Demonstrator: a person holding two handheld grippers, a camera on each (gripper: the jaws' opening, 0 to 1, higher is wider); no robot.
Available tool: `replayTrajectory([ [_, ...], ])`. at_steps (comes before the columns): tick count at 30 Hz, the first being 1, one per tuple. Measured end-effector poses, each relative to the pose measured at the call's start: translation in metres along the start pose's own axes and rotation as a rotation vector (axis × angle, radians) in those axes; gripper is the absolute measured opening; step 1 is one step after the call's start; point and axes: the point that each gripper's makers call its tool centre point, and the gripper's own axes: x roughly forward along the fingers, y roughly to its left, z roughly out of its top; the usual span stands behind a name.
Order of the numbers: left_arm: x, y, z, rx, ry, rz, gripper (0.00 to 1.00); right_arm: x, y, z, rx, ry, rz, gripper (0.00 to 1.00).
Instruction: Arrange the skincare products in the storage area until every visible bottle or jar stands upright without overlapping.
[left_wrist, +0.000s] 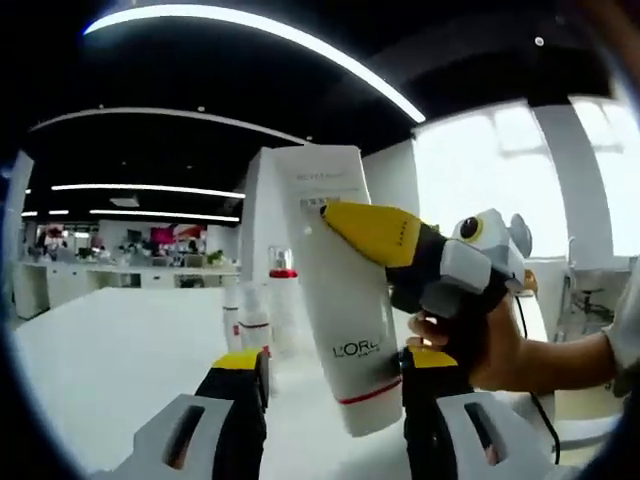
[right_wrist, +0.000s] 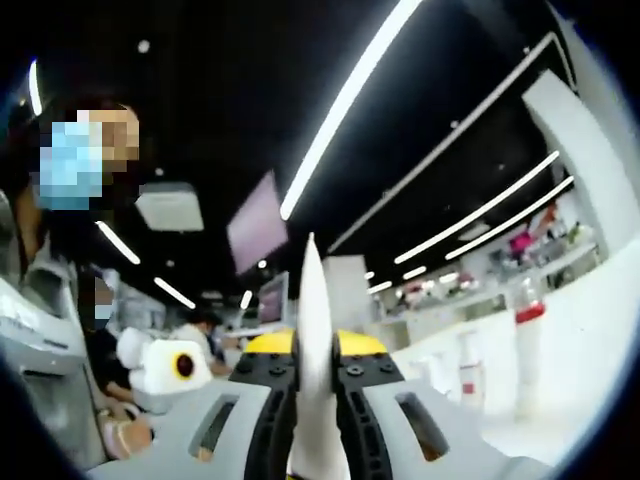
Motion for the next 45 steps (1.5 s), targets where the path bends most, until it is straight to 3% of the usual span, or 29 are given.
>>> replayTrajectory([
  [6,-0.008,0.011,0.000,0.042,0.011,0.054,0.62,0.002,0.004,-0.003,-0.012,0.015,0.013,0.11],
  [13,-0.015,0.016,-0.009,0.111,0.044,0.094,0.54,0.005,0.011,-0.017,-0.098,0.085,0.015,0.11],
  [20,-0.019,0.030,-0.020,0.129,0.110,0.138,0.49,0.006,0.004,-0.029,-0.109,0.143,-0.024,0.12],
  [23,-0.019,0.035,-0.028,0.150,0.138,0.157,0.48,0.005,-0.002,-0.040,-0.119,0.198,-0.062,0.12],
  [27,-0.021,0.036,-0.032,0.112,0.131,0.152,0.47,0.006,0.004,-0.043,-0.166,0.205,-0.045,0.12],
  [34,-0.031,0.043,-0.032,0.077,0.123,0.127,0.50,0.006,-0.003,-0.042,-0.134,0.183,-0.055,0.13],
  [35,-0.033,0.040,-0.035,0.118,0.146,0.078,0.50,0.006,-0.004,-0.043,-0.133,0.181,-0.051,0.13],
  [36,-0.036,0.042,-0.037,0.116,0.158,0.072,0.51,0.006,-0.004,-0.042,-0.128,0.178,-0.047,0.13],
  [40,-0.050,0.059,-0.039,0.061,0.166,0.088,0.58,0.006,-0.004,-0.043,-0.126,0.171,-0.040,0.14],
  [45,-0.069,0.094,-0.031,0.016,0.119,0.166,0.57,0.005,-0.003,-0.044,-0.125,0.184,-0.028,0.14],
])
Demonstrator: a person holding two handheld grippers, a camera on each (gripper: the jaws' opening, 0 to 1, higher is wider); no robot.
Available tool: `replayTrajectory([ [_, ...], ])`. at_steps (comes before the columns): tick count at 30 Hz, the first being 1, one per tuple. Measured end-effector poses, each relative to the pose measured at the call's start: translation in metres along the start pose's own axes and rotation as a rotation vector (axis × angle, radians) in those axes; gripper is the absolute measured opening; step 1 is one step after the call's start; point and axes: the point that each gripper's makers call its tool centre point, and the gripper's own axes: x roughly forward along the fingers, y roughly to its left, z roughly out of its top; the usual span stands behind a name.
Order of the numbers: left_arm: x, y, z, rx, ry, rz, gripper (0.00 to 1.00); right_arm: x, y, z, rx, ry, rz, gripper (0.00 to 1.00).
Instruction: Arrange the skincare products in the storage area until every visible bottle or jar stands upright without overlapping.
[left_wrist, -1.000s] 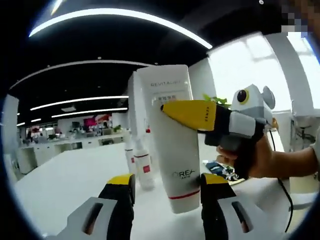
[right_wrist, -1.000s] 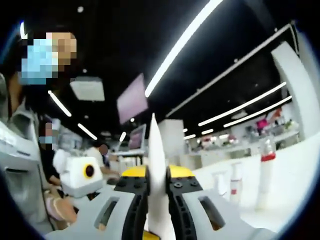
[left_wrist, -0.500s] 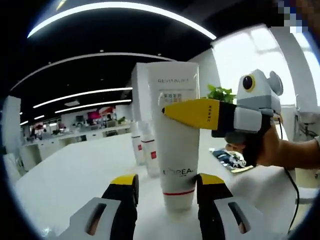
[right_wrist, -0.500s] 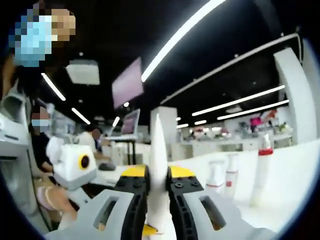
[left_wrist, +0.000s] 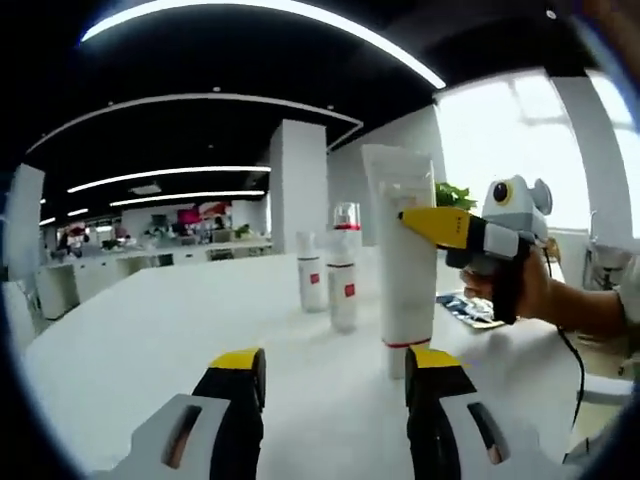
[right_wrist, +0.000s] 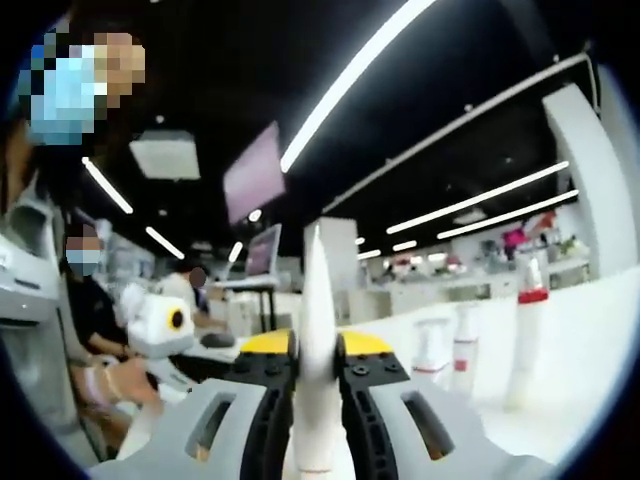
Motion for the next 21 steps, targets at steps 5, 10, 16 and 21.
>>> replayTrajectory([
  [5,-0.012,0.023,0.013,0.022,-0.092,0.072,0.56,-0.003,0.008,-0.004,-0.022,0.028,0.030,0.15],
  [10,-0.014,0.024,0.014,0.027,-0.117,0.086,0.55,-0.004,0.004,-0.006,-0.015,0.040,0.032,0.15],
  [16,-0.010,0.011,-0.007,-0.027,-0.008,-0.025,0.63,-0.007,0.011,-0.016,-0.055,0.092,0.081,0.22],
  [21,-0.009,0.011,-0.005,-0.003,-0.019,-0.023,0.64,-0.010,0.008,-0.026,-0.034,0.138,0.075,0.26],
])
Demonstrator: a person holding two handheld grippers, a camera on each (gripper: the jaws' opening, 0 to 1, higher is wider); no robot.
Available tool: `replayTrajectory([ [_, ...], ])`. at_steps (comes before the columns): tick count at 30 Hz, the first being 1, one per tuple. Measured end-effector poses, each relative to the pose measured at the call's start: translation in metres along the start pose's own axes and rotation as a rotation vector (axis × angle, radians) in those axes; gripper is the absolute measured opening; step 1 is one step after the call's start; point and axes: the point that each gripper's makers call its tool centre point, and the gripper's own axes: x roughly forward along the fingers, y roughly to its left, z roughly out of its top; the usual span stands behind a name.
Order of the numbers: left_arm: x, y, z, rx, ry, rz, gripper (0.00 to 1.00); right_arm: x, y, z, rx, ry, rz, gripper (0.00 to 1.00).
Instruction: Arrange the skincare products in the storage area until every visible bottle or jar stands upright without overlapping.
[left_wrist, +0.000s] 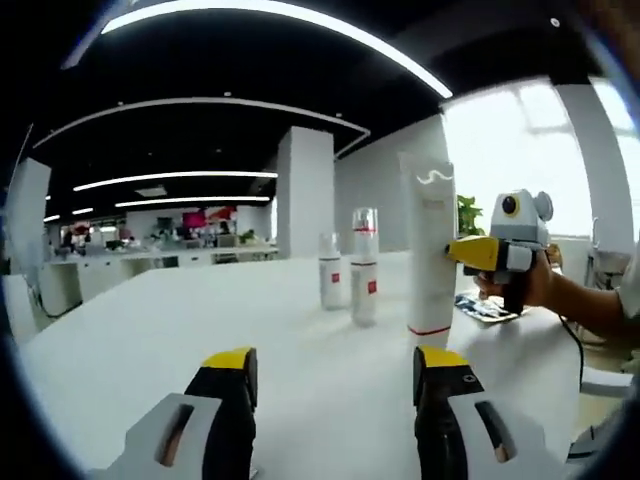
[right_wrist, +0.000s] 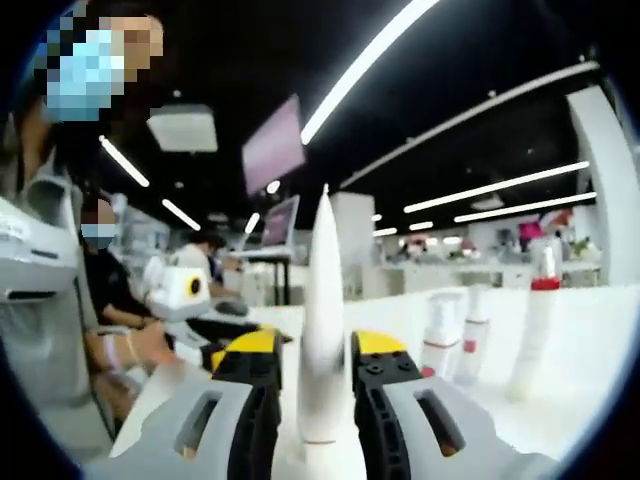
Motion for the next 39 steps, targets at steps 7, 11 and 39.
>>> replayTrajectory([
  [7,-0.001,0.000,0.003,-0.025,-0.021,-0.004,0.63,0.002,0.001,-0.019,0.003,0.081,0.014,0.34],
  [11,-0.002,0.000,0.004,-0.033,-0.028,-0.003,0.61,0.005,-0.001,-0.038,0.009,0.158,0.002,0.36],
  [39,-0.004,0.002,0.000,-0.023,-0.010,0.030,0.60,-0.041,-0.068,-0.049,-0.039,0.267,-0.236,0.20],
])
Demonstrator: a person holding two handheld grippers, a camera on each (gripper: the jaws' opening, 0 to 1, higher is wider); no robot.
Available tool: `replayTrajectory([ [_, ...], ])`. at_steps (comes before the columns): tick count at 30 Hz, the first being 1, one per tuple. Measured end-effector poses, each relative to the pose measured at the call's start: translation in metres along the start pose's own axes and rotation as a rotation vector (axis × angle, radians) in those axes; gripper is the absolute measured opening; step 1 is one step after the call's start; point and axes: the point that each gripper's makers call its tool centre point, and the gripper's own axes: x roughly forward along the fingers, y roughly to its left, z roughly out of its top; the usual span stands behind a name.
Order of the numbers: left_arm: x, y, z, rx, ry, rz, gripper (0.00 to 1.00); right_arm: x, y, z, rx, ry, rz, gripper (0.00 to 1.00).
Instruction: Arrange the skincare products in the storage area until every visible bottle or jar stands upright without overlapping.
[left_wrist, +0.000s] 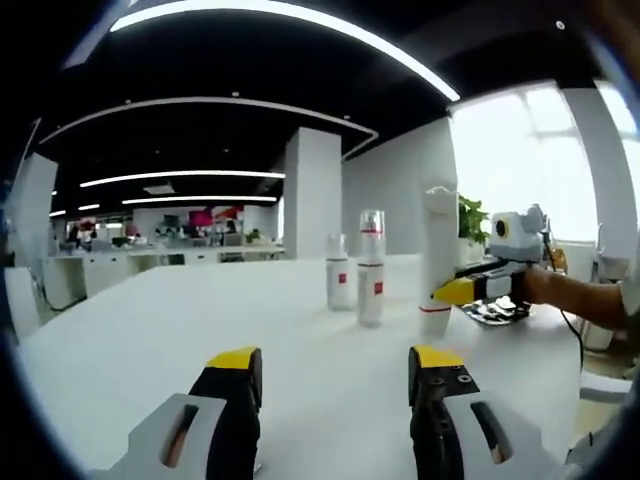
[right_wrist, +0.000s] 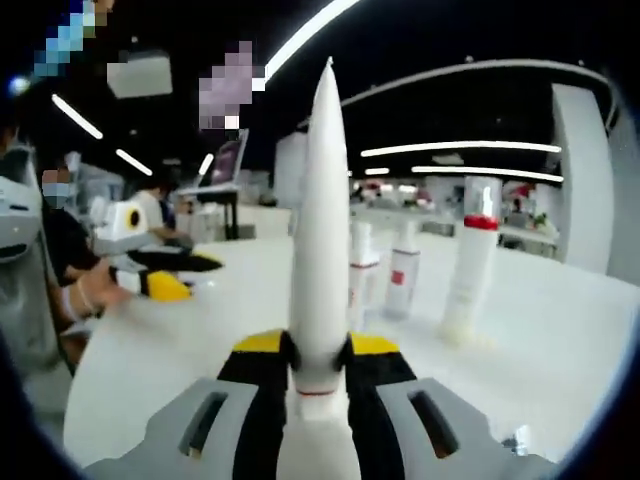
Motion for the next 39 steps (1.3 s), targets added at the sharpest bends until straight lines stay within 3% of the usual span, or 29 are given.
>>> replayTrajectory([
  [7,0.001,0.001,-0.003,0.027,0.020,0.018,0.61,0.009,-0.041,-0.004,0.034,0.001,-0.083,0.20],
  [13,0.002,0.002,-0.005,0.034,0.029,0.022,0.61,0.017,-0.059,-0.005,0.041,-0.012,-0.115,0.20],
  [20,0.003,0.004,-0.006,0.037,0.035,0.028,0.61,0.015,-0.058,-0.006,0.010,-0.027,-0.116,0.21],
  [23,0.003,0.004,-0.007,0.042,0.044,0.028,0.61,0.010,-0.057,-0.014,-0.051,0.034,-0.122,0.21],
  [39,0.003,0.006,-0.007,0.050,0.047,0.039,0.61,-0.009,-0.065,-0.027,-0.020,0.085,-0.168,0.22],
])
